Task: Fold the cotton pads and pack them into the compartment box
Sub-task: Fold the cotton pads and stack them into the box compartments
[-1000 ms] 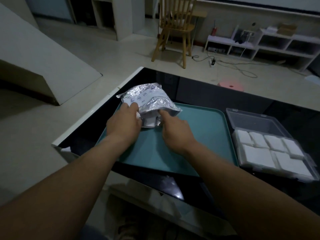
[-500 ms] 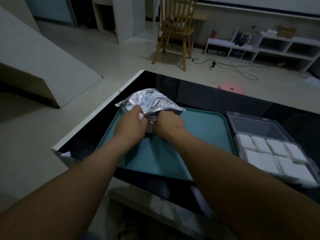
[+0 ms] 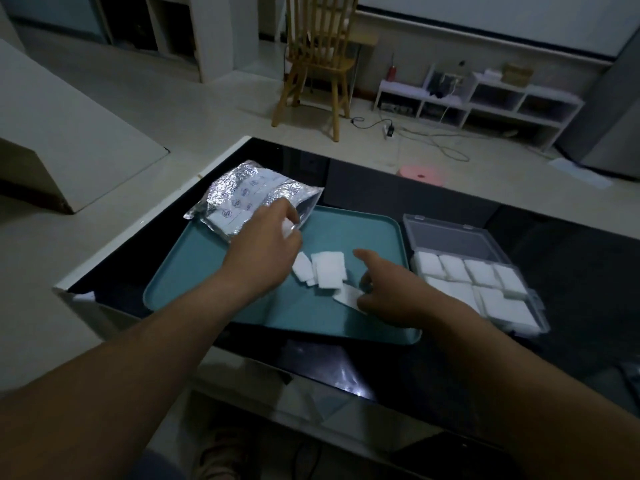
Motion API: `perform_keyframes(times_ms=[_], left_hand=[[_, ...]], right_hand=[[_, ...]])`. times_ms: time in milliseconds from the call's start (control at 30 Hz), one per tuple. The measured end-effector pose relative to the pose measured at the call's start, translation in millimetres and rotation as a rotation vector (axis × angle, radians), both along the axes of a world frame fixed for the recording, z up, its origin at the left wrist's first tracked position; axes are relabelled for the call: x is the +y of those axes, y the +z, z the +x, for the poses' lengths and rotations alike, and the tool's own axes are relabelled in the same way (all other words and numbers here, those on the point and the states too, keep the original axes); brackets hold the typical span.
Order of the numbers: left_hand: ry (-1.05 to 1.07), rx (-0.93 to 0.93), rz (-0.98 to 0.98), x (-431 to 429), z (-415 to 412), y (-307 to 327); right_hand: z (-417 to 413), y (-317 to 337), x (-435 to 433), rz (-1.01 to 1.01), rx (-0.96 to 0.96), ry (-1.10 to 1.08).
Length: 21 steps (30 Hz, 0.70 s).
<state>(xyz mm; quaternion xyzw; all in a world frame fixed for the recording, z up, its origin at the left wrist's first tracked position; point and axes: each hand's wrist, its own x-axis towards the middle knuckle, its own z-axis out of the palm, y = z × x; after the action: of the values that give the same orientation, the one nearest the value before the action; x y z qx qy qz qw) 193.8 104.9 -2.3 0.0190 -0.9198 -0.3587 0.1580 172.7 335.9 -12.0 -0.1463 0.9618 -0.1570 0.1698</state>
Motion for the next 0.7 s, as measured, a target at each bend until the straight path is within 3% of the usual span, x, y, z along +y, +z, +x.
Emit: perform_keyframes(times_ms=[133, 300, 367, 467, 600, 700], left_hand=[[-0.090, -0.248, -0.043, 21.9, 5.6, -10.6], [-0.058, -0.308, 0.001, 37.4, -0.1, -19.2], [-0.043, -0.307, 0.127, 39.9, -4.5, -19.3], [-0.058, -0.338, 0.577, 46.5, -7.0, -13.0], [-0.124, -0.461, 1.156, 70.9, -3.3, -2.0], [-0.221, -0.533, 1.340, 94.5, -0.5, 4.2]], right_hand=[[0.8, -7.9, -6.2, 0.027, 0.037, -0.089], [3.5, -8.3, -17.4, 0.049, 0.028, -0.046], [4.8, -3.4, -11.4, 0.029, 0.005, -0.071], [6.1, 11.5, 4.5, -0.243, -0.045, -0.246], [9.0, 28.8, 18.5, -0.812, -0.204, -0.437], [14.4, 34.3, 21.1, -1.159, -0.382, -0.541]])
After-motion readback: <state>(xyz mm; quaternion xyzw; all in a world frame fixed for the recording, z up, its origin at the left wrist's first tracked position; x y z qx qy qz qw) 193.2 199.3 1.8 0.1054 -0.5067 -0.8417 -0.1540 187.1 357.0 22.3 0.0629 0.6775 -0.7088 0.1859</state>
